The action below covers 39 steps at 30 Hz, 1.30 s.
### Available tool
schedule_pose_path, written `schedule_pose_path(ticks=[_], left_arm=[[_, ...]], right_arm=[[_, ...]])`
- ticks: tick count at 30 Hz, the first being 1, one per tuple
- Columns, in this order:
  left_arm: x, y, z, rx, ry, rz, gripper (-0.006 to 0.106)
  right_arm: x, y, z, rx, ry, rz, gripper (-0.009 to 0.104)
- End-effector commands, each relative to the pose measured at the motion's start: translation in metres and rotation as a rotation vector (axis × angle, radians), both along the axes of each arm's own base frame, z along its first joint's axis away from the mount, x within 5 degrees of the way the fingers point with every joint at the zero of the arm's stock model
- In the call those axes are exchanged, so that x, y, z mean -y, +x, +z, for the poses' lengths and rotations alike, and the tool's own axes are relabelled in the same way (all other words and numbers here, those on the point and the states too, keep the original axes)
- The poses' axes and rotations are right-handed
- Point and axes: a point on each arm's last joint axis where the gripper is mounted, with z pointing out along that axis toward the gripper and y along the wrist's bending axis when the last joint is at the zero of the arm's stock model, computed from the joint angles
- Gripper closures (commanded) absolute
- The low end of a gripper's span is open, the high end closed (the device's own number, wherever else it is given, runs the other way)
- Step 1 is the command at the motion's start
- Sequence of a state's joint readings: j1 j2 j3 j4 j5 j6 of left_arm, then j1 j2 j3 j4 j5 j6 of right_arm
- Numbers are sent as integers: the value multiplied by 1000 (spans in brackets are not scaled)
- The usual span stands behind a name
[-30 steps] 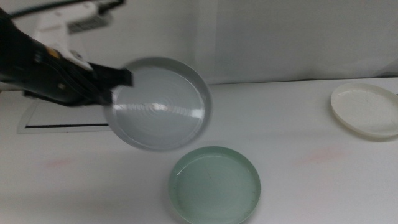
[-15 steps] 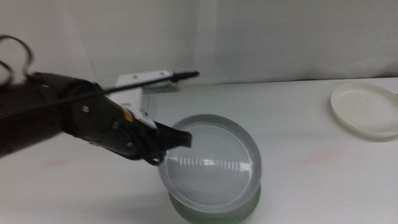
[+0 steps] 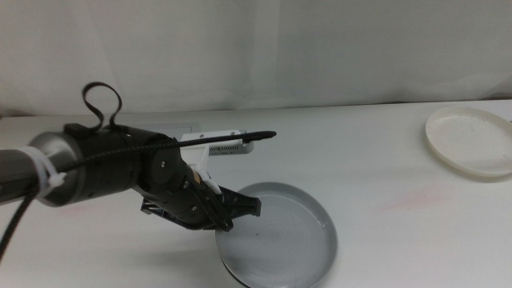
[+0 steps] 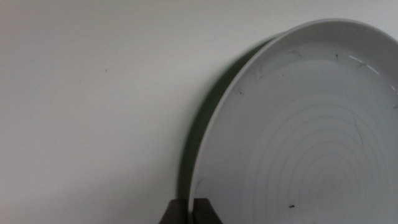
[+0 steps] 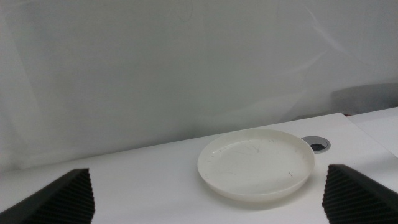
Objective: Stack the three bowls on top of each other.
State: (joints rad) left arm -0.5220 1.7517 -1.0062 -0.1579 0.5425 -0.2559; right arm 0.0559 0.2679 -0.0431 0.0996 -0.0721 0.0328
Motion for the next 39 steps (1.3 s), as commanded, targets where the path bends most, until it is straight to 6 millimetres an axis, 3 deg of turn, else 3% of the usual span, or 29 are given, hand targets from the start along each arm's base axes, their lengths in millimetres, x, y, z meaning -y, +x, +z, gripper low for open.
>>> schedule_pose_path(ticks=[1, 11, 13, 16, 19, 24, 27, 30, 33, 36, 37, 39], left_arm=[[3, 1, -7, -13, -8, 13, 103], [4, 2, -17, -30, 8, 11, 101], [4, 3, -16, -19, 4, 11, 89], [4, 4, -16, -8, -1, 13, 57], [4, 4, -16, -6, -2, 13, 8], [4, 7, 5, 70, -1, -24, 9], [0, 14, 33, 175, 19, -67, 12], [-16, 26, 71, 293, 31, -44, 13], [-50, 36, 107, 382, 69, 27, 15], [-96, 38, 136, 431, 135, 134, 24], [-114, 37, 142, 439, 159, 177, 32], [-147, 32, 151, 433, 206, 264, 60]], right_arm=[[0, 0, -1, 4, -9, -4, -8], [0, 0, -1, 4, -9, -4, -8], [0, 0, -1, 4, -9, -4, -8], [0, 0, -1, 4, -9, -4, -8], [0, 0, -1, 4, -9, -4, -8], [0, 0, -1, 6, -9, -4, -8], [0, 0, -1, 6, -9, -4, -8], [0, 0, -1, 6, -9, -4, -8], [0, 0, -1, 6, -9, -4, -8], [0, 0, -1, 6, -9, -4, -8], [0, 0, -1, 6, -9, -4, -8], [0, 0, -1, 6, -9, -4, -8]])
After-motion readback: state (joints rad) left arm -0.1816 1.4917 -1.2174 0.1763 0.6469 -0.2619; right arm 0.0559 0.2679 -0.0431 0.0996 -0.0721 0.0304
